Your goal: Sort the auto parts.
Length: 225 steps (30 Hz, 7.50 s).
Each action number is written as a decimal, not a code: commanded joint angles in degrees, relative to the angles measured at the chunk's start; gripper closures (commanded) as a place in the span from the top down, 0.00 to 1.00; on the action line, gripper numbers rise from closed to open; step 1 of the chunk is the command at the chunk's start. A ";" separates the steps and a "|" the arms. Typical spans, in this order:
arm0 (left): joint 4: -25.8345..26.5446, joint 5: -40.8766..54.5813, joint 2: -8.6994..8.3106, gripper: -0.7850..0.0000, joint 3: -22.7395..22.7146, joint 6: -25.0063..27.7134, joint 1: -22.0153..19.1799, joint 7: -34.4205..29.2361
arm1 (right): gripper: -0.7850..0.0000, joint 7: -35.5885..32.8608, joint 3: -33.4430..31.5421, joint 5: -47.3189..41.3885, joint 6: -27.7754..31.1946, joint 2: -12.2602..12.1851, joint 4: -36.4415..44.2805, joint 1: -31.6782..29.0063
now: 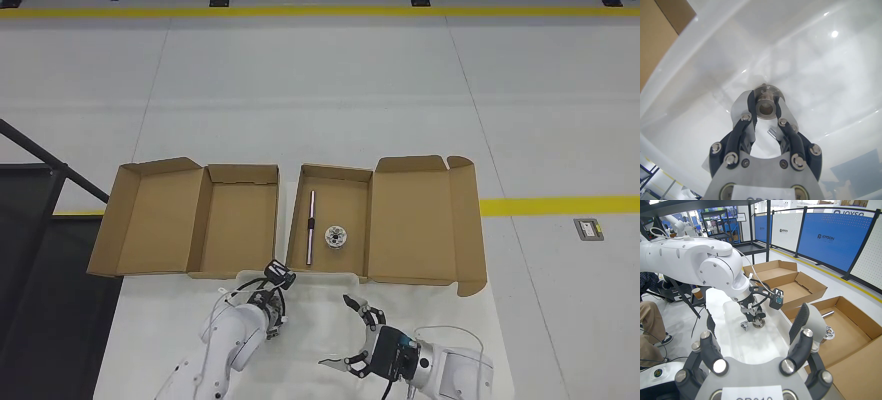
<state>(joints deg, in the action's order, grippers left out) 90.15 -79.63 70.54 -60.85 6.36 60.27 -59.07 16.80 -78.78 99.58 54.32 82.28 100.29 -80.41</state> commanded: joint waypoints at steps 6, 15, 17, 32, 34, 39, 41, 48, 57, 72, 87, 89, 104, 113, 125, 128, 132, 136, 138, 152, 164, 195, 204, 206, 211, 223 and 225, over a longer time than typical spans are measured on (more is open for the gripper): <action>8.67 4.52 -0.95 0.00 -5.32 3.66 3.58 -2.05 | 1.00 0.00 0.00 0.00 0.00 0.00 0.00 0.00; 24.49 13.23 -2.50 0.00 -16.56 7.22 10.02 -0.75 | 1.00 0.00 0.00 0.00 0.00 0.00 0.00 0.00; 25.77 14.67 -2.66 0.00 -18.64 7.40 10.52 1.34 | 1.00 0.00 0.00 0.00 0.00 0.00 0.00 0.00; 25.67 21.13 -2.89 0.00 -23.22 6.68 10.44 4.89 | 1.00 0.00 0.00 0.00 0.00 0.00 0.00 0.00; 25.67 21.13 -2.89 0.00 -23.22 6.68 10.44 4.89 | 1.00 0.00 0.00 0.00 0.00 0.00 0.00 0.00; 23.52 18.80 -2.77 0.00 -22.90 3.07 10.14 7.63 | 1.00 0.00 0.00 0.00 0.00 0.00 0.00 0.00; 19.83 19.07 -2.45 0.00 -22.23 -1.40 7.10 8.38 | 1.00 0.00 0.00 0.00 0.00 0.00 0.00 0.00; -1.94 24.80 -0.50 0.00 -17.04 -11.02 -9.73 15.76 | 1.00 0.00 0.00 0.00 0.00 0.00 0.00 0.00; -34.41 27.28 4.39 0.00 -3.61 -18.43 -29.93 23.28 | 1.00 0.00 0.00 0.00 0.00 0.00 0.00 0.00; -60.58 30.61 11.06 0.00 3.85 -21.11 -40.90 34.94 | 1.00 0.00 0.00 0.00 0.00 0.00 0.00 0.00; -63.19 30.27 11.86 0.85 2.52 -17.65 -42.53 35.07 | 1.00 0.00 0.00 0.00 0.00 0.00 0.00 0.00; -61.81 30.31 11.30 0.85 1.52 -15.98 -42.31 34.09 | 1.00 0.00 0.00 0.00 0.00 0.00 0.00 0.00; -16.86 24.11 2.81 0.86 -14.70 -7.22 -21.36 12.80 | 1.00 0.00 0.00 0.00 0.00 0.00 0.00 0.00; 10.09 31.03 -0.62 0.90 -26.35 7.13 -5.89 -4.05 | 1.00 0.00 0.00 0.00 0.00 0.00 0.00 0.00; 26.64 28.92 -5.27 1.00 -23.66 21.42 5.79 -17.44 | 1.00 0.00 0.00 0.00 0.00 0.00 0.00 0.00; 26.64 28.92 -5.27 1.00 -23.66 21.42 5.79 -17.44 | 1.00 0.00 0.00 0.00 0.00 0.00 0.00 0.00; 26.64 28.92 -5.27 1.00 -23.66 21.42 5.79 -17.44 | 1.00 0.00 0.00 0.00 0.00 0.00 0.00 0.00; 26.64 28.92 -5.27 1.00 -23.66 21.42 5.79 -17.44 | 1.00 0.00 0.00 0.00 0.00 0.00 0.00 0.00; 26.42 28.90 -5.28 1.00 -23.01 21.96 6.25 -16.89 | 1.00 0.00 0.00 0.00 0.00 0.00 0.00 0.00; 19.10 15.90 -8.07 0.74 -4.62 23.59 0.84 -15.27 | 1.00 0.00 0.00 0.00 0.00 0.00 0.00 0.00; 11.78 18.39 -9.78 0.72 3.49 22.67 -4.07 -16.19 | 1.00 0.00 0.00 0.00 0.00 0.00 0.00 0.00; 1.28 17.31 -10.50 0.43 14.52 19.61 -10.75 -9.45 | 1.00 0.00 0.00 0.00 0.00 0.00 0.00 0.00; -0.56 15.96 -10.18 0.42 14.51 18.65 -10.68 -8.11 | 1.00 0.00 0.00 0.00 0.00 0.00 0.00 0.00; -0.78 16.11 -10.12 0.41 14.53 18.95 -10.74 -8.41 | 1.00 0.00 0.00 0.00 0.00 0.00 0.00 0.00; -1.15 15.88 -9.90 0.40 14.84 18.97 -10.82 -8.80 | 1.00 0.00 0.00 0.00 0.00 0.00 0.00 0.00; -2.35 16.79 -9.18 0.00 15.45 19.07 -11.82 -9.58 | 1.00 0.00 0.00 0.00 0.00 0.00 0.00 0.00; -1.86 17.34 -9.20 0.00 14.89 19.14 -11.97 -9.24 | 1.00 0.00 0.00 0.00 0.00 0.00 0.00 0.00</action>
<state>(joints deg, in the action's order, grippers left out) 88.00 -62.54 61.36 -45.64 25.49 48.37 -68.50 16.80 -78.78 99.58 54.32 82.28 100.29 -80.41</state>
